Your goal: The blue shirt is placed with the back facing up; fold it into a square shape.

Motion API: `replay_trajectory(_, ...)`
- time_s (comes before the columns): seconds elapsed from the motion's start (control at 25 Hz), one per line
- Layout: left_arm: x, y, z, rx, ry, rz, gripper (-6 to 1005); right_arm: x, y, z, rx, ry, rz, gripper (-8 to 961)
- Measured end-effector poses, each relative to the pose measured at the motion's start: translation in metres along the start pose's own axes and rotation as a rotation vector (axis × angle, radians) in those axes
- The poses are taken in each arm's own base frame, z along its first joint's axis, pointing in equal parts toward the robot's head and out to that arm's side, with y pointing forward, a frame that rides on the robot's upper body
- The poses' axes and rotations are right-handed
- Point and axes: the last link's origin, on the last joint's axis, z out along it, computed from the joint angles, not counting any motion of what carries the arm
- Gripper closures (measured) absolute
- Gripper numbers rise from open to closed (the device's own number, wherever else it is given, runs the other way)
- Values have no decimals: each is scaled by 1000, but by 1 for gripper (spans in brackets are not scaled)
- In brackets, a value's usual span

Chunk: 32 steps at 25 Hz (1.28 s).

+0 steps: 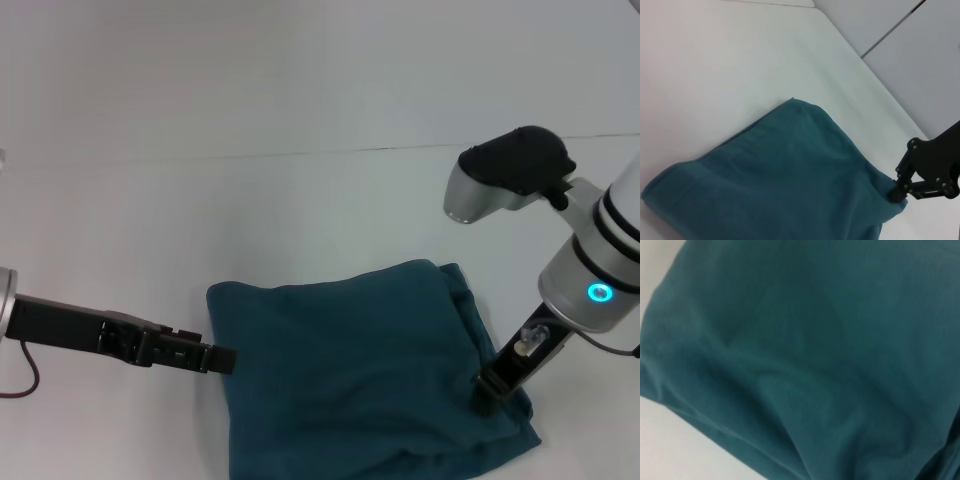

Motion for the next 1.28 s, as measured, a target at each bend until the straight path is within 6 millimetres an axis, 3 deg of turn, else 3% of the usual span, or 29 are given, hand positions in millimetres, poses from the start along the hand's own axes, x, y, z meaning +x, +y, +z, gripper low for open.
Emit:
replay_trajectory(0.48,-5,0,7,-12,-21,12,109,4,-6,-25,-51,-44,-9,908)
replay_trajectory(0.96,-14,16,46,-71,-94,113,110,8,-11,-27,-22,-13,-3,909)
replay_trajectory(1.28,-16,8,66,-27,-23,143,111,10,-16,-25,18,3,19,908)
